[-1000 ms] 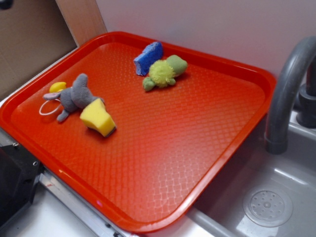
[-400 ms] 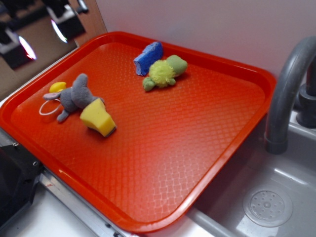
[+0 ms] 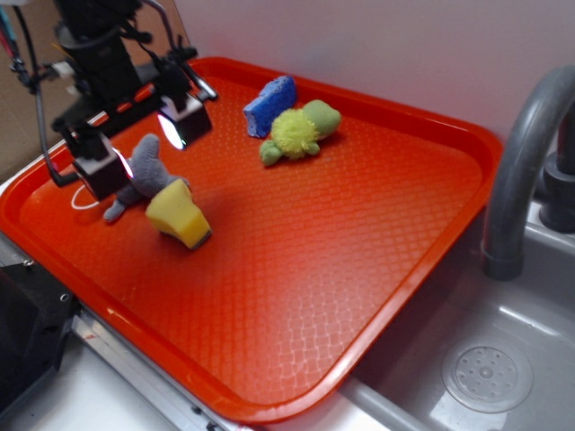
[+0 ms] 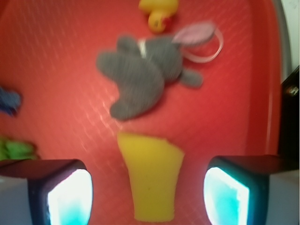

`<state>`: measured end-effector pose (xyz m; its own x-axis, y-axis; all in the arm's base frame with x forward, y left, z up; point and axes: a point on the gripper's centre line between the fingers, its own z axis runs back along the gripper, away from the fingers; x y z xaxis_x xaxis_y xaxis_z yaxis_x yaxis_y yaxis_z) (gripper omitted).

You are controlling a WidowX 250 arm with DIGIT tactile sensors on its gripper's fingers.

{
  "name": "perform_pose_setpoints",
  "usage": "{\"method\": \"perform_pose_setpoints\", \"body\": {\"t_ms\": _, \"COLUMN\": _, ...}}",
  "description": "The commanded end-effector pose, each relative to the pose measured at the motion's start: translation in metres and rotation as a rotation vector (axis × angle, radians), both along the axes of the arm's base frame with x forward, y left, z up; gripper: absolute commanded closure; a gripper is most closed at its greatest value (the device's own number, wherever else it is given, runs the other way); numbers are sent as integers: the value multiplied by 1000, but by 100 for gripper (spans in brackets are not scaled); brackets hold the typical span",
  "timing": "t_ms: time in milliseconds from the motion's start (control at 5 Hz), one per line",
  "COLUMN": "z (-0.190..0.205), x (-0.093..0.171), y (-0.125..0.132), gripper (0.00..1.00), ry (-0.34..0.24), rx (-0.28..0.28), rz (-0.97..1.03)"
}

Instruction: Grab the green sponge.

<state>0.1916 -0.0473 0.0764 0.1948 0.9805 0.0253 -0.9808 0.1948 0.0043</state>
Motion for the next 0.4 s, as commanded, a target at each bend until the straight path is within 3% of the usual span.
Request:
{"method": "perform_pose_setpoints", "body": {"t_ms": 0, "z": -31, "x": 5, "y": -13, "gripper": 0, "ry": 58, "rx": 86, "rz": -180}}
{"method": "perform_pose_setpoints", "body": {"t_ms": 200, "z": -34, "x": 1, "y": -19, "gripper": 0, "ry": 53, "rx": 107, "rz": -263}}
